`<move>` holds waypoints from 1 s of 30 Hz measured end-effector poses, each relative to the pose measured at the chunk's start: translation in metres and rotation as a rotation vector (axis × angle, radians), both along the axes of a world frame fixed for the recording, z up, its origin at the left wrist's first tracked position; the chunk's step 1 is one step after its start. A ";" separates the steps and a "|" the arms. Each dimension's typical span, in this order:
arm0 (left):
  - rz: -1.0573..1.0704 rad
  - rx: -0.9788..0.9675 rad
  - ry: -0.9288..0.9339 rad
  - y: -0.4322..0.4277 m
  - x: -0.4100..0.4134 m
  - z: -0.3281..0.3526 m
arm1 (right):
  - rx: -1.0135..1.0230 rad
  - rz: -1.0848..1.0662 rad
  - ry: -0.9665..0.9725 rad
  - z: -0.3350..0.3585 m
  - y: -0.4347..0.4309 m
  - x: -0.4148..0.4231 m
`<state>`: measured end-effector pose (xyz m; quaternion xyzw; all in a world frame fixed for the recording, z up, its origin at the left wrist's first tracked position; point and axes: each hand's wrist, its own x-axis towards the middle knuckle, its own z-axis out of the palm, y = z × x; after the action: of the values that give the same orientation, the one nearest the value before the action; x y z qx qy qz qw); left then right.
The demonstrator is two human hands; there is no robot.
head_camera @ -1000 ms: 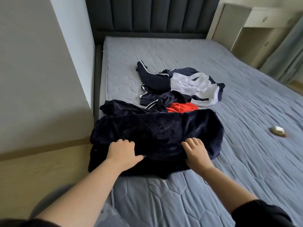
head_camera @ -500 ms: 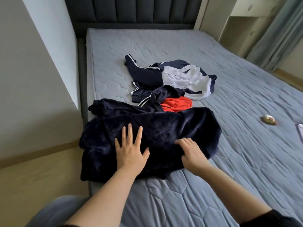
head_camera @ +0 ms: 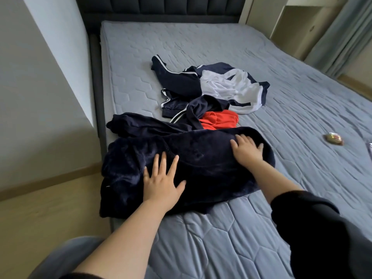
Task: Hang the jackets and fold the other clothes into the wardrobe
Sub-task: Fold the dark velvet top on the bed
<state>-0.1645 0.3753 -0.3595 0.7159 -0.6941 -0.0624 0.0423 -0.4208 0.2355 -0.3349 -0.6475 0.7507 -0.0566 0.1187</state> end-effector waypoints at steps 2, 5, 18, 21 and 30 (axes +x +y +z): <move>0.001 0.012 0.006 0.000 0.000 0.002 | 0.007 -0.166 -0.071 0.000 -0.006 -0.020; 0.002 0.024 0.016 0.001 0.002 0.002 | -0.023 -0.400 -0.379 0.000 -0.006 -0.038; -0.031 0.073 0.028 -0.002 0.010 -0.005 | -0.183 -0.590 -0.579 0.006 -0.014 -0.063; -0.032 0.091 0.031 -0.003 0.009 -0.002 | -0.407 -0.334 -0.311 0.028 -0.004 -0.025; 0.275 -0.615 0.300 -0.011 0.041 0.046 | -0.369 0.555 -0.181 0.023 0.037 0.136</move>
<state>-0.1233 0.3646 -0.3136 0.7391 -0.5638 0.0510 0.3649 -0.2848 0.2721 -0.3122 -0.8300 0.5092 -0.2142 0.0766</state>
